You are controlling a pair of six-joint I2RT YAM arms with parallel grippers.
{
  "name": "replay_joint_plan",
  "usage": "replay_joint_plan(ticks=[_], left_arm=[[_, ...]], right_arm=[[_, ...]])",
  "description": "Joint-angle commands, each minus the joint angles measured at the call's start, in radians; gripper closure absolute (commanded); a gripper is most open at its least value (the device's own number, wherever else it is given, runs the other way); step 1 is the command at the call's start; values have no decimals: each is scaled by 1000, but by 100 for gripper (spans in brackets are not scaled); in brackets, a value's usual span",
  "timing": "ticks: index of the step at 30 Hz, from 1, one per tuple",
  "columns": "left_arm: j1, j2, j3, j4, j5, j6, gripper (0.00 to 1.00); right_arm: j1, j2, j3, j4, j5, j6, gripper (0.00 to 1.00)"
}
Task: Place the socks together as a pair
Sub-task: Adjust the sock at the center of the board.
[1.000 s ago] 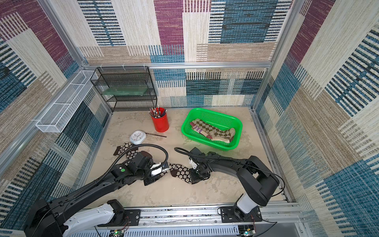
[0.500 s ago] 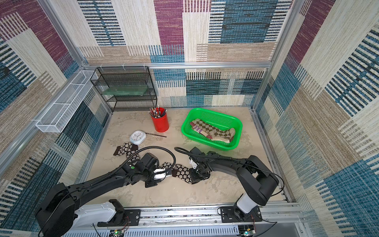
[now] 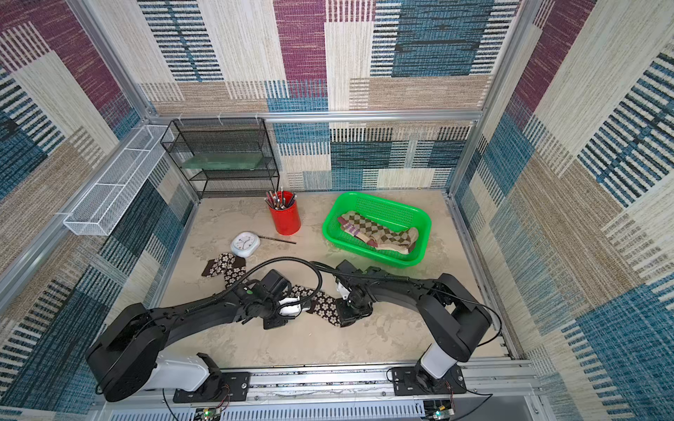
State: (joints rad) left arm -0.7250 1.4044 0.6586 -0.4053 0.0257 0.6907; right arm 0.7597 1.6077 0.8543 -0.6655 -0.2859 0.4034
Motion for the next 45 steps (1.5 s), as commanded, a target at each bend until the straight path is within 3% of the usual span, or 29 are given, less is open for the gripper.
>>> replay_joint_plan(ticks=[1, 16, 22, 23, 25, 26, 28, 30, 37, 40, 45], left_arm=[[-3, 14, 26, -46, -40, -42, 98], [-5, -54, 289, -443, 105, -239, 100], [-1, -39, 363, -478, 160, -295, 100], [-2, -41, 351, -475, 162, -313, 94], [-2, -57, 311, -459, 178, -349, 63], [-4, -72, 287, -439, 190, -360, 54], [-10, -104, 226, -375, 189, -366, 43], [-11, -102, 181, -318, 139, -367, 40], [-28, -17, 167, -196, 109, -351, 42], [-36, 28, 165, -156, 77, -345, 49], [-45, 104, 169, -136, 45, -324, 57]], right_arm=[[3, 3, -17, -50, 52, -9, 100], [-23, -21, -24, -46, -10, -48, 100], [-28, -22, -14, -55, -16, -56, 100], [-30, -24, -16, -56, -19, -56, 100], [-38, -34, -30, -51, -34, -51, 100], [-43, -42, -39, -50, -42, -49, 100], [-52, -60, -57, -48, -54, -47, 100], [-59, -74, -72, -47, -61, -46, 100], [-66, -89, -86, -44, -75, -51, 100], [-68, -101, -80, -37, -87, -45, 100], [-93, -164, -77, -29, -131, -30, 91]])
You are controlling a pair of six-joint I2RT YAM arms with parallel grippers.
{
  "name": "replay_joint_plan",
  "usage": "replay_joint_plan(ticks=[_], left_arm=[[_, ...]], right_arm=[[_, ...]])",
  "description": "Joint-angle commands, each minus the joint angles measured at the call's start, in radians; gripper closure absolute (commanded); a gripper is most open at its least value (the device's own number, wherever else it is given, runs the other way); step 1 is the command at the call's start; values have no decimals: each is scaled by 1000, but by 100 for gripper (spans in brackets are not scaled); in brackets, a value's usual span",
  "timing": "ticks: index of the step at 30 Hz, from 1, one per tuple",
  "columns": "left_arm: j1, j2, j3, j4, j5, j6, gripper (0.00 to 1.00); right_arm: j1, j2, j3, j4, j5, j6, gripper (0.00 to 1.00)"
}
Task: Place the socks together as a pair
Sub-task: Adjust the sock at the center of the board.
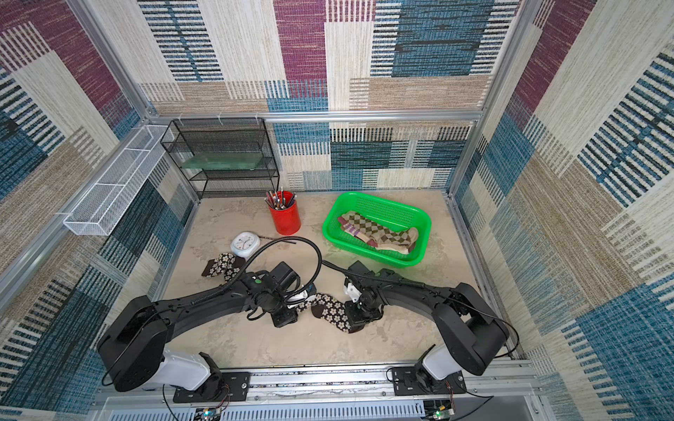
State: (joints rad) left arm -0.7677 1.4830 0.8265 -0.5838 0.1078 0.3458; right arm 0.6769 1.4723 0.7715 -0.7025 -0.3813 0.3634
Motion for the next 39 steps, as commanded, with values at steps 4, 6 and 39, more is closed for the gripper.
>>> replay_joint_plan(ticks=[4, 6, 39], left_arm=[[-3, 82, 17, 31, -78, 35, 66], [-3, 105, 25, 17, -109, 36, 73], [294, 64, 421, -510, 847, -482, 100]], right_arm=[[-43, -111, 16, -8, -66, 32, 83], [-56, -162, 26, -23, -73, 43, 82], [-191, -291, 62, -24, -235, 0, 21]])
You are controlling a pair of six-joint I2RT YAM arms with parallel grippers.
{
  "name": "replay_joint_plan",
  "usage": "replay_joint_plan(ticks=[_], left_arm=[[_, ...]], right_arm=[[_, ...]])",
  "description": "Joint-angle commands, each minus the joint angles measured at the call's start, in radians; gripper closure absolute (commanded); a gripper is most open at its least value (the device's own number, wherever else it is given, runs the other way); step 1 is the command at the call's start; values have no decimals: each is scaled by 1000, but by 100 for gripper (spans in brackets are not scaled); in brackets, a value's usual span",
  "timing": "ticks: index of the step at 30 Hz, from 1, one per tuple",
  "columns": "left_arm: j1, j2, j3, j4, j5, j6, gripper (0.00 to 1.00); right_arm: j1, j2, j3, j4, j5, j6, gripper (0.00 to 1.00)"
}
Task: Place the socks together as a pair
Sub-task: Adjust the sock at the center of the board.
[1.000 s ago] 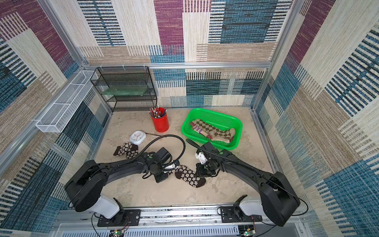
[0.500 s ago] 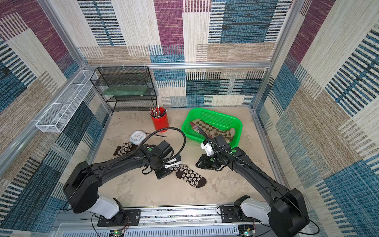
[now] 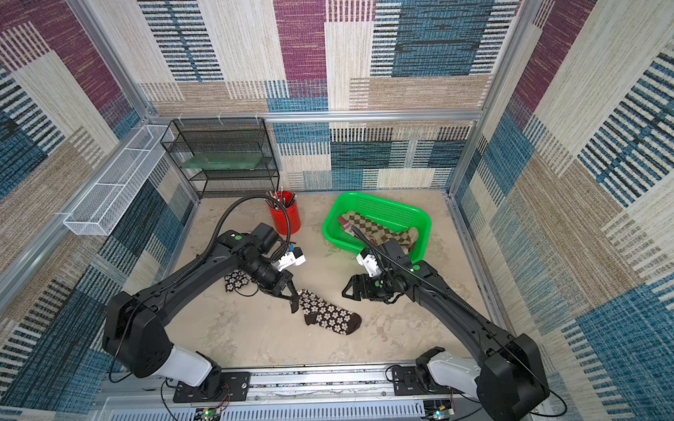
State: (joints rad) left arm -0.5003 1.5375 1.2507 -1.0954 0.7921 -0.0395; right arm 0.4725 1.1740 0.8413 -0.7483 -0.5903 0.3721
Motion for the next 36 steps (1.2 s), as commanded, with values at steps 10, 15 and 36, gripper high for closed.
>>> replay_joint_plan(ticks=[10, 15, 36], left_arm=[[106, 108, -52, 12, 199, -93, 100], [171, 123, -74, 29, 194, -88, 100], [362, 347, 139, 31, -178, -38, 74]], right_arm=[[236, 210, -1, 162, 174, 180, 67], [296, 358, 51, 158, 322, 240, 80], [376, 508, 107, -69, 402, 117, 96]])
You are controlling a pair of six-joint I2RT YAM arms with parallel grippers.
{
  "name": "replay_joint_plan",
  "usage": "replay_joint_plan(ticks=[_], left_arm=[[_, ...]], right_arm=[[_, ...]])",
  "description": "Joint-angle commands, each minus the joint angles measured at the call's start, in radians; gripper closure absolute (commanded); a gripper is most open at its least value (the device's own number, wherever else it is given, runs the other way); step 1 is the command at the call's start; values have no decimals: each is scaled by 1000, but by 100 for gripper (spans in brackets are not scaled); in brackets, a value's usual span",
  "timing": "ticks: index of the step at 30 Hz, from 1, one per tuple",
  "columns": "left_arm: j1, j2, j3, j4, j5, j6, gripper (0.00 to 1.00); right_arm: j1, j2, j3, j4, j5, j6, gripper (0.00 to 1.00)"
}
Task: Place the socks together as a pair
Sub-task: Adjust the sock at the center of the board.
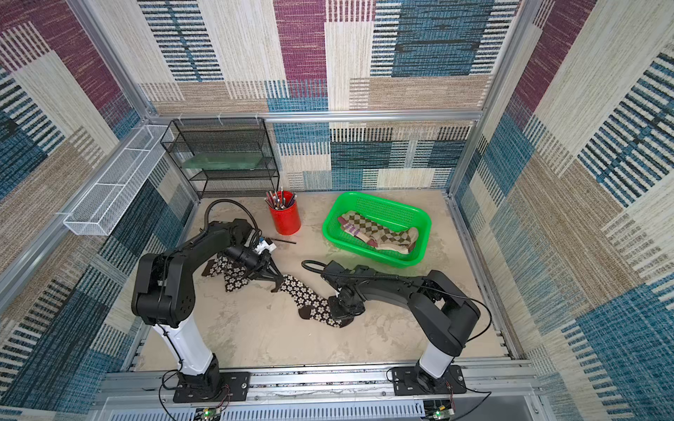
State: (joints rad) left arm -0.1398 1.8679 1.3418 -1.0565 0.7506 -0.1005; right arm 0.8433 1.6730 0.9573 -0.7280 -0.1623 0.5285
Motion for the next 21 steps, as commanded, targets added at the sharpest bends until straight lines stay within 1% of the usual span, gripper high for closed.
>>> replay_joint_plan(ticks=[1, 5, 7, 8, 11, 14, 17, 21], left_arm=[[1, 22, 71, -5, -161, 18, 72], [-40, 19, 167, -23, -340, 26, 67], [-57, 3, 192, -29, -427, 31, 64], [-62, -3, 201, -38, -460, 33, 63], [-91, -50, 235, -71, -503, 58, 60], [-139, -129, 218, -71, -534, 77, 57], [-152, -199, 161, -50, -535, 58, 54], [-139, -327, 62, 44, -604, -26, 33]], right_arm=[[5, 7, -9, -91, -37, -46, 96], [5, 11, 6, -113, -69, -66, 96], [2, 10, 13, -127, -80, -75, 96], [1, 8, 15, -134, -81, -80, 95], [-11, 4, 28, -161, -59, -88, 95], [-36, 2, 41, -192, 3, -87, 94], [-70, 5, 58, -221, 103, -80, 94], [-100, 6, 96, -261, 272, -70, 93]])
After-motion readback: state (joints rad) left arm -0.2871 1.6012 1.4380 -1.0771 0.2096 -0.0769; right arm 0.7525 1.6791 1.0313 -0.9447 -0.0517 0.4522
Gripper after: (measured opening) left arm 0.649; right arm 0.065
